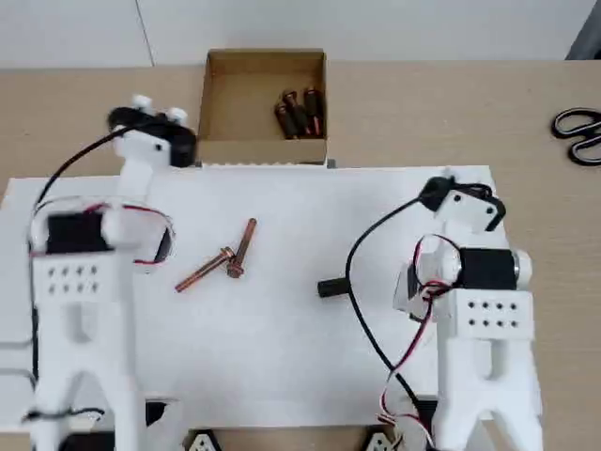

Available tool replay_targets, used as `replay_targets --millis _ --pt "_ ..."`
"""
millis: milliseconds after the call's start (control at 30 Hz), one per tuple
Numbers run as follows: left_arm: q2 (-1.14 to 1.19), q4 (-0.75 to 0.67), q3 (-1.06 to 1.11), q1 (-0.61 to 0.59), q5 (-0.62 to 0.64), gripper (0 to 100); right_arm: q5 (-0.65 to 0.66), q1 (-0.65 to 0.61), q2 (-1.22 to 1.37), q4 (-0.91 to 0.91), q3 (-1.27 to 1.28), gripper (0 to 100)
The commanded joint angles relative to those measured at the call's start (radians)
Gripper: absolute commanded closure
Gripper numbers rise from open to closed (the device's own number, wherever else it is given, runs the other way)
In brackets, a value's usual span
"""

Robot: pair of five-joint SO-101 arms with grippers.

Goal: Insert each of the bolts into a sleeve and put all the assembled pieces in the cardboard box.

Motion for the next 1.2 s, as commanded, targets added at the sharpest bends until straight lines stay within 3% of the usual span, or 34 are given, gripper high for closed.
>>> replay_targets --millis 0,200,467,1167 --pt "0.153 0.057 -0.079 0.074 -0.048 99 0.006 0.033 -0.101 -0.012 0.000 99.6" --pt "0.370 0.055 -0.168 0.153 -0.101 99 0.008 0.038 -0.186 -0.010 0.002 99.6" --pt "0.580 0.061 -0.298 0.149 -0.135 94 0.005 0.039 -0.191 -0.008 0.003 99.6" --pt "0.730 0.026 -0.337 0.158 -0.207 90 0.003 0.071 -0.197 -0.025 0.032 99.6"
